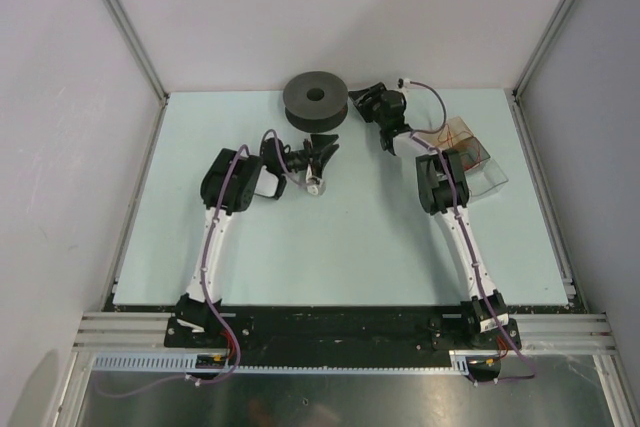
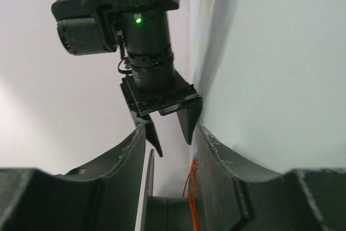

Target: Wrap the cables

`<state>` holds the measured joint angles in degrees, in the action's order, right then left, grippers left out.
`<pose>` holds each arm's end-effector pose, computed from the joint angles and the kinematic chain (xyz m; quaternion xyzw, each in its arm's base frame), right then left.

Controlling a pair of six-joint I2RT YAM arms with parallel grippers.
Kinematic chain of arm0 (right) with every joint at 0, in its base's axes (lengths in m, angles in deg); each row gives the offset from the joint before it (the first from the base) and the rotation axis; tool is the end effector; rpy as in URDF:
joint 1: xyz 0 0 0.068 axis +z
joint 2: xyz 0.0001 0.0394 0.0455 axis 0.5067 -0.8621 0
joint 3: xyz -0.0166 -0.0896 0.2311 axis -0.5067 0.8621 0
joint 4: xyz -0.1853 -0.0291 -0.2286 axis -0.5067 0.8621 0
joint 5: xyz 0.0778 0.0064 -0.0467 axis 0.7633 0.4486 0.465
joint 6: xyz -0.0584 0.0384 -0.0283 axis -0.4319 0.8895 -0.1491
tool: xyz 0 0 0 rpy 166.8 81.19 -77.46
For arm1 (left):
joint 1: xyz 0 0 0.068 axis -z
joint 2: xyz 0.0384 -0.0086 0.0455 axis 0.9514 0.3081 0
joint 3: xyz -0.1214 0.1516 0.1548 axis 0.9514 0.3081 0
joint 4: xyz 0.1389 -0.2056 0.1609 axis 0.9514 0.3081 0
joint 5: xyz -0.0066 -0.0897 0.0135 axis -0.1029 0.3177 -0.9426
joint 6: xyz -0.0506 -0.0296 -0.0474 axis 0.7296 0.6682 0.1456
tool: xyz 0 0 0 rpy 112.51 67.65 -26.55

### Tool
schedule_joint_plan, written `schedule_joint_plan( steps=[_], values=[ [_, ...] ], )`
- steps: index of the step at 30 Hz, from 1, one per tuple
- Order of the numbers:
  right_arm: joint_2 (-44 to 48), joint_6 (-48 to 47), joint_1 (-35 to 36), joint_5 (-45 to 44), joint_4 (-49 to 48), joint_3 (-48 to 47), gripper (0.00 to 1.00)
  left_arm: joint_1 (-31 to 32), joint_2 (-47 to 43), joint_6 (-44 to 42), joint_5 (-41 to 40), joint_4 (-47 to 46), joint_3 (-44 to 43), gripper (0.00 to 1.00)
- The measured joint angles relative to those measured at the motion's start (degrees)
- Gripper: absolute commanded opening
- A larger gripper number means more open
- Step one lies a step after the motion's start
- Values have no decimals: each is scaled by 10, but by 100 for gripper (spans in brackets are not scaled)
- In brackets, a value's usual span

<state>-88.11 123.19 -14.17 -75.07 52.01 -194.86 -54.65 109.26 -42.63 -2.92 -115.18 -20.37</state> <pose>0.6266 0.1890 0.0616 0.2720 0.7011 0.4475 0.4840 0.4560 -0.2014 0.0111 0.6816 0.0844 0.0523 0.7250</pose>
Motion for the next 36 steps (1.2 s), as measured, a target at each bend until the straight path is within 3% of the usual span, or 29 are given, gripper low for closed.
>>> schedule_joint_plan(
  steps=[12,15,17,28,32,36],
  values=[
    [78,-48,-1,-26,24,96,75,0,-93,-4,30,-7,157,61],
    [105,-66,-1,-28,36,127,92,2,-139,4,33,-6,210,69],
    [127,-81,-1,-29,40,145,98,5,-178,18,32,-6,242,73],
    [360,-214,-8,5,50,280,99,15,-458,147,-80,-5,413,99],
    [477,-289,-28,50,79,321,99,17,-621,213,-170,89,442,99],
    [588,-368,-63,110,130,351,99,24,-748,326,-307,307,350,100]
  ],
)
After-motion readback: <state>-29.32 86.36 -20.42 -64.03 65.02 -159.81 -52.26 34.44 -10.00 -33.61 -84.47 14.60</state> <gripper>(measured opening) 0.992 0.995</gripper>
